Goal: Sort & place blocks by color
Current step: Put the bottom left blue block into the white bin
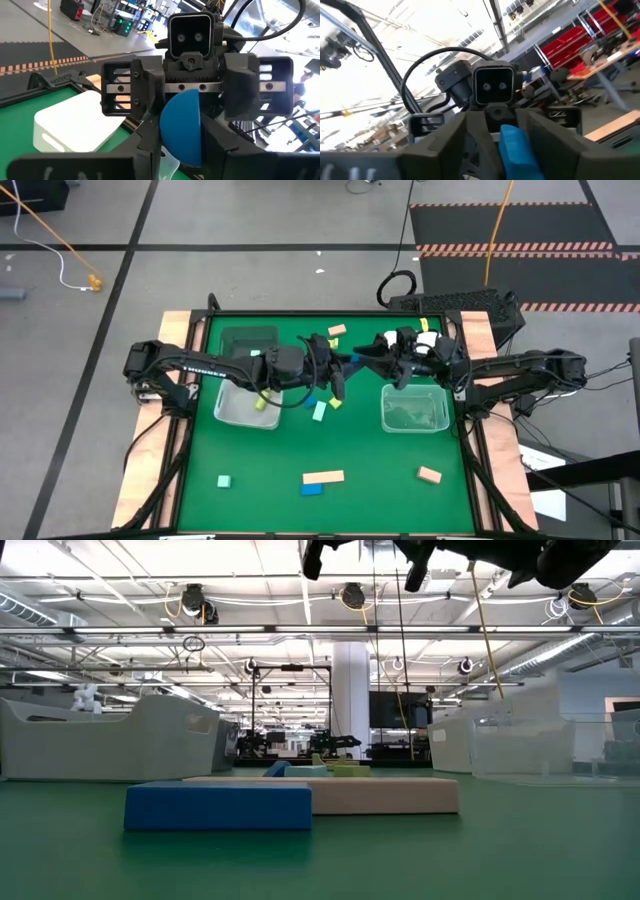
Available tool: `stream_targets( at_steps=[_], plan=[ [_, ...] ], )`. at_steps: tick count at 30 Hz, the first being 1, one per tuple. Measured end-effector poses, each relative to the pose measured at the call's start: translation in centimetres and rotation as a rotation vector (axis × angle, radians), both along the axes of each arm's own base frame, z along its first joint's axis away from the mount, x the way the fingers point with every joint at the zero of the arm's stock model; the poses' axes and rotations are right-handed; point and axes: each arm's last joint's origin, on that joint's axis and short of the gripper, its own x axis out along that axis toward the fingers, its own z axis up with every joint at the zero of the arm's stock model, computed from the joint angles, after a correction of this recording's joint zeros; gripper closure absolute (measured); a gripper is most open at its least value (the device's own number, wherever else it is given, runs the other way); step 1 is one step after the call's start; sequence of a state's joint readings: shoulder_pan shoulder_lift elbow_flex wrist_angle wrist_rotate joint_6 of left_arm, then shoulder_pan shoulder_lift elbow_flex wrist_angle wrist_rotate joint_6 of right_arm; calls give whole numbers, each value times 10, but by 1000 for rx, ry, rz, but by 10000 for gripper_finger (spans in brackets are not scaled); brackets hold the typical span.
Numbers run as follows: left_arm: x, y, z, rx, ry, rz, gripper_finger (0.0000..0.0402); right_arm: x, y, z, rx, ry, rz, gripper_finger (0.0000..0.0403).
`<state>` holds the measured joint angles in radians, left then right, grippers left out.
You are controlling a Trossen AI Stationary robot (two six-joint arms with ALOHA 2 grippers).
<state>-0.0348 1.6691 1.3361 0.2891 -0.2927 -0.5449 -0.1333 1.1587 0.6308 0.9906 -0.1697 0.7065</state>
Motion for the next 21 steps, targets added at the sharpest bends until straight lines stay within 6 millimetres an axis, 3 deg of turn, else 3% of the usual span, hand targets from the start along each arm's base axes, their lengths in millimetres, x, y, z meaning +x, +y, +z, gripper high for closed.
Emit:
stream_targets(
  at_steps=[6,12,21],
  plan=[
    [0,0,0,-10,0,-3,313,1,1,-3,-2,35,40,162],
    [0,0,-1,-5,5,-5,313,2,1,-6,17,76,45,172],
    [0,-8,-2,230,69,-35,313,3,0,-8,147,107,86,181]
  ],
)
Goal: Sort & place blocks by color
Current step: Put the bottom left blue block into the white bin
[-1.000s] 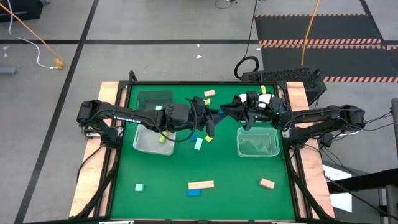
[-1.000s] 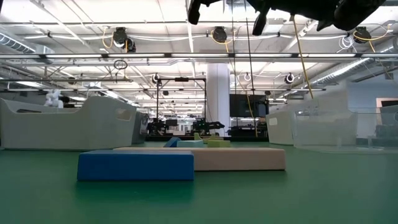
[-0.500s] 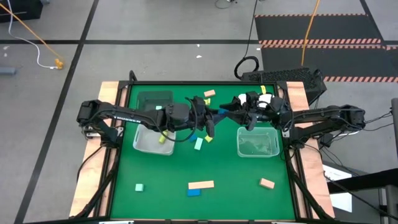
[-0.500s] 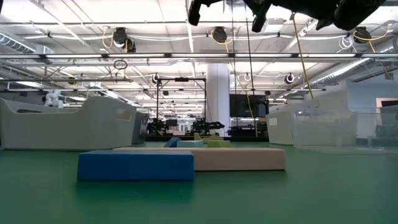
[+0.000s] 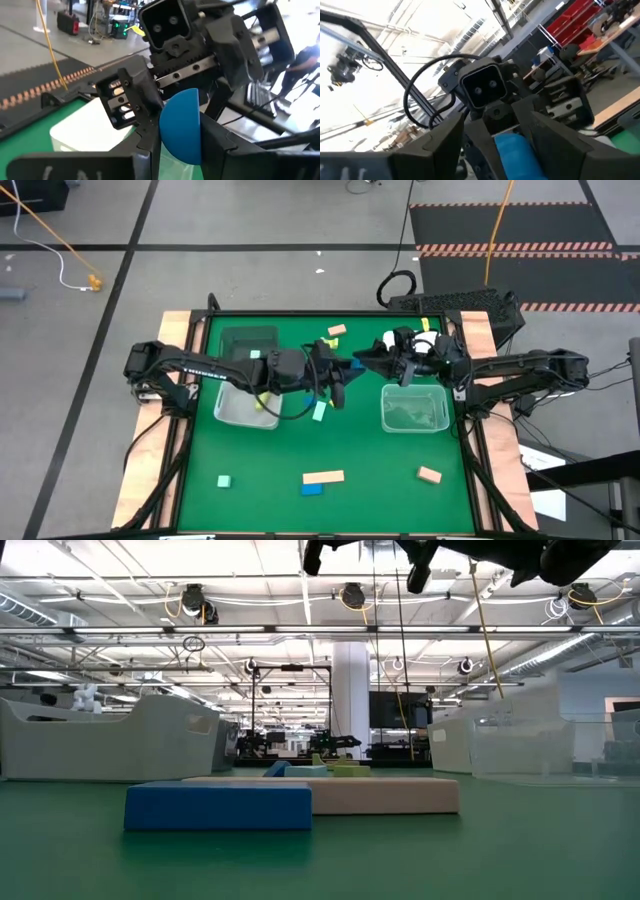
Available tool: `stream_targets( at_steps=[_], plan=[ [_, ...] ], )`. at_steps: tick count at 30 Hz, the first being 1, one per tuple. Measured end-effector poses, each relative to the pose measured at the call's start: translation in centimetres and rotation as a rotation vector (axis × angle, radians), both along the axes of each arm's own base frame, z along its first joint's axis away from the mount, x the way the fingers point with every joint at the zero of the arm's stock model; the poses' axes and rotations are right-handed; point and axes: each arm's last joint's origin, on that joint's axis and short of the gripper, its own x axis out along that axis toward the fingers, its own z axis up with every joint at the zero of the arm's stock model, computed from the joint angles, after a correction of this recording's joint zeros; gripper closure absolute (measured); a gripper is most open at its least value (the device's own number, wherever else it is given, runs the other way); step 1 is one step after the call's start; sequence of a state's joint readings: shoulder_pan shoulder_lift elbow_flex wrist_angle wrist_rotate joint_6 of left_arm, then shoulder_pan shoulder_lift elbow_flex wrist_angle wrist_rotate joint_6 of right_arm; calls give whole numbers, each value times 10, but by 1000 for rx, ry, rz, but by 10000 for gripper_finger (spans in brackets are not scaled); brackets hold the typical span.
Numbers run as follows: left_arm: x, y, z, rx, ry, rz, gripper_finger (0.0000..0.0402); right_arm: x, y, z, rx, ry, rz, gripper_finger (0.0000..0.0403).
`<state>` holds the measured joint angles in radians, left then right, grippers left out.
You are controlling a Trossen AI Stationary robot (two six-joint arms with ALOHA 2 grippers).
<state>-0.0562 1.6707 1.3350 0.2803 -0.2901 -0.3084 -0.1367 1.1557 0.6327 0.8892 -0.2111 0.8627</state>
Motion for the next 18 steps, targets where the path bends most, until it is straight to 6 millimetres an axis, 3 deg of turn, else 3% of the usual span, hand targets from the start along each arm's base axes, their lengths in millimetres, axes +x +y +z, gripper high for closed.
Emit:
stream_targets(
  at_steps=[10,18],
  plan=[
    [-2,-17,0,220,63,9,313,-1,-15,-5,111,56,-12,148],
    [-4,-8,-4,303,152,81,313,-1,-14,-9,122,91,15,129]
  ],
)
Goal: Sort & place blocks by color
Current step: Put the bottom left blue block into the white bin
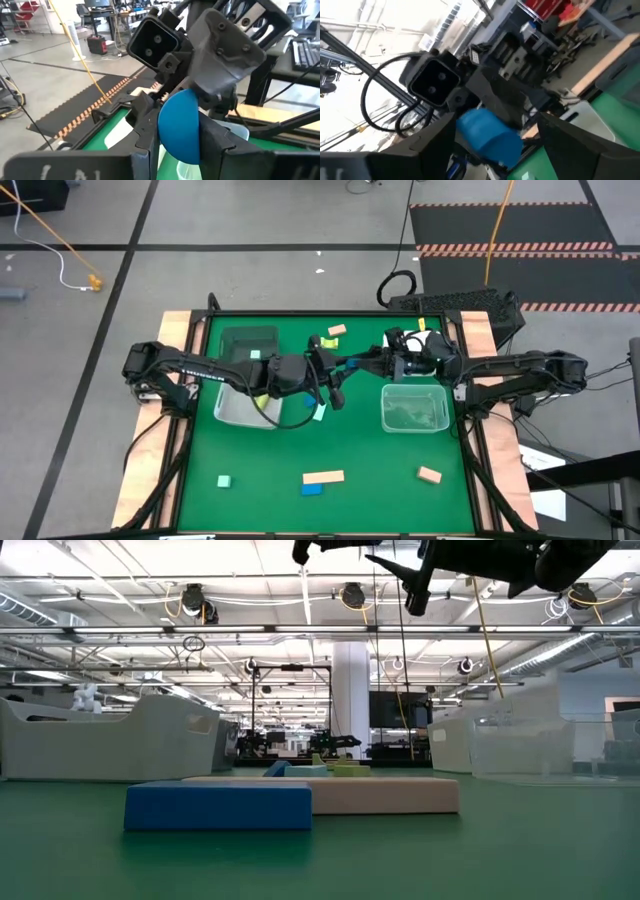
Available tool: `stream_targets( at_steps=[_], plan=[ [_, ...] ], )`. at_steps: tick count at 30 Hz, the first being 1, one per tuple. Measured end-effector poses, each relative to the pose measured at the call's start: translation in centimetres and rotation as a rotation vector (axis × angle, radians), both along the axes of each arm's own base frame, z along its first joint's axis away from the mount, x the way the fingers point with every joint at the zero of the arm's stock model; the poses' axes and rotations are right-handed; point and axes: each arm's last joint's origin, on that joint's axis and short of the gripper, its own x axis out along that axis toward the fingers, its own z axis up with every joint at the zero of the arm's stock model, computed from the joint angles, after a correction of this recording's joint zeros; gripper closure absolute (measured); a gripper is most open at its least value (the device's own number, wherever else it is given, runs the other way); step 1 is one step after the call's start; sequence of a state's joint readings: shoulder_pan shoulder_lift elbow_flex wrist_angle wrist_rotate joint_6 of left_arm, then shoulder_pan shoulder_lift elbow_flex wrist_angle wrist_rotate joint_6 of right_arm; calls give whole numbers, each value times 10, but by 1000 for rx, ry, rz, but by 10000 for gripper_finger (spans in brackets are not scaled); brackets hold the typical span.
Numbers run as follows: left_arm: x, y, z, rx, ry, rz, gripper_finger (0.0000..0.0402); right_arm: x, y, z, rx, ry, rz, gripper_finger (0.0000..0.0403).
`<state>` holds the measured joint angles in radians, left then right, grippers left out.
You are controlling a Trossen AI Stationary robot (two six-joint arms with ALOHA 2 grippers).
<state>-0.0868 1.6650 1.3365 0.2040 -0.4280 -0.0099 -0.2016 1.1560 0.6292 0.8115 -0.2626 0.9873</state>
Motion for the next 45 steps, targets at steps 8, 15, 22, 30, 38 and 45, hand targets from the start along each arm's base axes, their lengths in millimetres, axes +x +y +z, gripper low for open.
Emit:
stream_targets(
  at_steps=[8,15,22,30,38,45],
  plan=[
    [1,13,-6,32,63,1,313,1,-2,-2,30,11,-47,141],
    [10,18,-18,47,88,7,313,2,-2,-5,34,33,-57,147],
    [11,25,-21,63,96,51,289,3,-1,-12,59,114,-65,148],
    [11,27,-25,49,129,39,312,3,-2,-17,92,167,-94,148],
    [11,24,-26,45,146,22,266,4,-3,-18,98,170,-122,153],
    [11,25,-25,53,133,46,269,4,-3,-17,98,167,-116,219]
  ],
)
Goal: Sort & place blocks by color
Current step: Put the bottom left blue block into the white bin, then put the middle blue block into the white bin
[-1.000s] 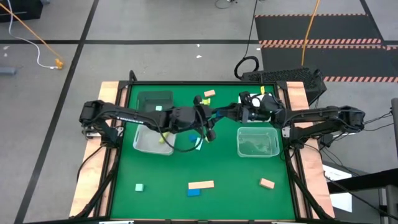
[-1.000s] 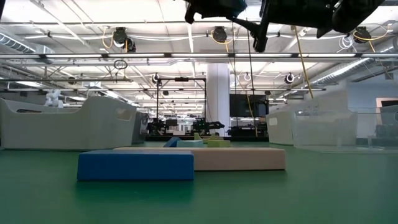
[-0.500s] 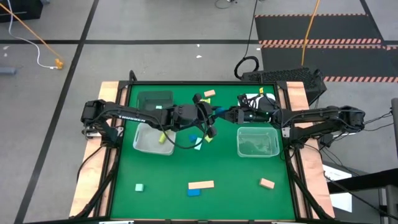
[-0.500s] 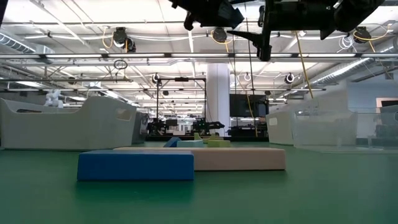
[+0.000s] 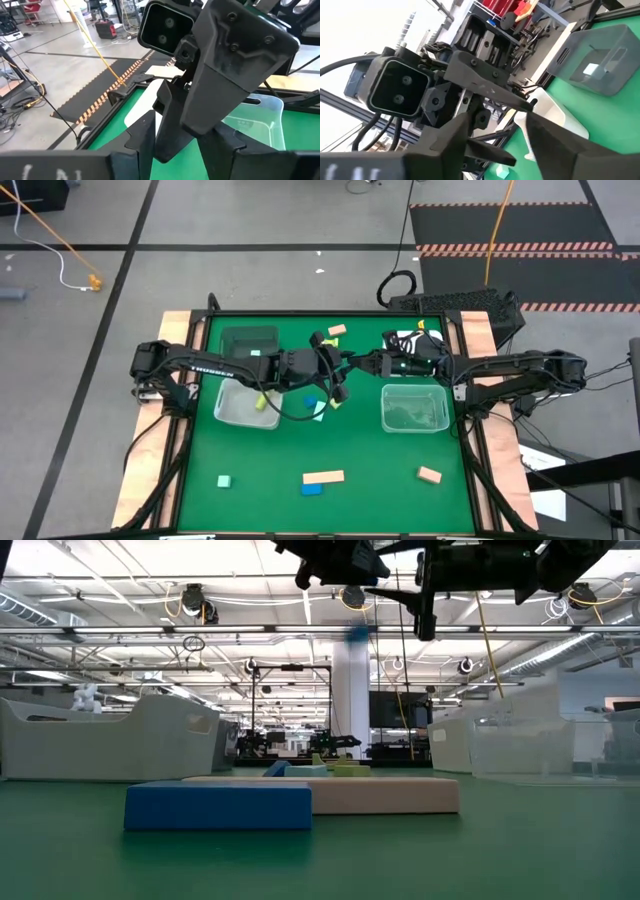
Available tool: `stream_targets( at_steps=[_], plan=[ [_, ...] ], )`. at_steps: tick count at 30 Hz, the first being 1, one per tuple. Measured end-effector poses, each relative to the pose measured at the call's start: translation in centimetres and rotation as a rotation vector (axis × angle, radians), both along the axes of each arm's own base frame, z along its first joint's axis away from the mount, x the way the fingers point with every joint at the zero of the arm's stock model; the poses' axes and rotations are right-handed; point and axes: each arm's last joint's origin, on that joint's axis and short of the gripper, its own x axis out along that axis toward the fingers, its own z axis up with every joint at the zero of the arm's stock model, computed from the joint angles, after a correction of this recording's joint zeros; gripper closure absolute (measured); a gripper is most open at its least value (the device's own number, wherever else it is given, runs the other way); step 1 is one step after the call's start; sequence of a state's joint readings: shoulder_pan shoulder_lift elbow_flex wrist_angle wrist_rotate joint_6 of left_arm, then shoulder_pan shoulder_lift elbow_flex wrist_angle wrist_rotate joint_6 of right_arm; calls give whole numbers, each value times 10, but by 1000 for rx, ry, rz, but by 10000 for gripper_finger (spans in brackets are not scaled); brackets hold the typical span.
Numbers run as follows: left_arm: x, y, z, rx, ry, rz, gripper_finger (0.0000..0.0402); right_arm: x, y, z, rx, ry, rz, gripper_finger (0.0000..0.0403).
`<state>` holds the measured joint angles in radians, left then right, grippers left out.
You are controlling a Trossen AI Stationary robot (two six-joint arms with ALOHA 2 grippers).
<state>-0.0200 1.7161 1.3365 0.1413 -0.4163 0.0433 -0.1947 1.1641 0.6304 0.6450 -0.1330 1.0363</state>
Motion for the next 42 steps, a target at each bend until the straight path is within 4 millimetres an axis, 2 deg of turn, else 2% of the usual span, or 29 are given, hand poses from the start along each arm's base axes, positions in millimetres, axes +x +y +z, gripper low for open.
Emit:
stream_targets(
  at_steps=[4,7,11,15,19,22,25,28,34,42],
  plan=[
    [0,0,0,7,4,5,300,0,0,0,6,-2,1,264],
    [0,-1,-1,16,13,4,330,-1,0,1,3,-2,3,279],
    [-5,-6,-2,-10,69,-5,358,-4,-5,2,-35,6,49,267],
    [-11,-8,-13,-152,151,42,360,-8,-8,1,-82,33,76,231],
    [-20,-10,-39,-297,328,95,343,-15,-8,4,-144,63,67,192],
    [-32,-8,-44,-378,421,171,325,-16,-7,-5,-183,159,80,169],
    [-41,-8,-57,-464,538,223,306,-18,-5,-9,-211,213,96,157],
    [-42,-12,-68,-506,604,195,284,-19,-3,-16,-240,281,114,152],
    [-36,-18,-101,-445,761,152,239,-19,1,-23,-303,350,121,152],
    [-29,-17,-133,-401,881,158,195,-19,1,-25,-333,371,116,151]
  ],
)
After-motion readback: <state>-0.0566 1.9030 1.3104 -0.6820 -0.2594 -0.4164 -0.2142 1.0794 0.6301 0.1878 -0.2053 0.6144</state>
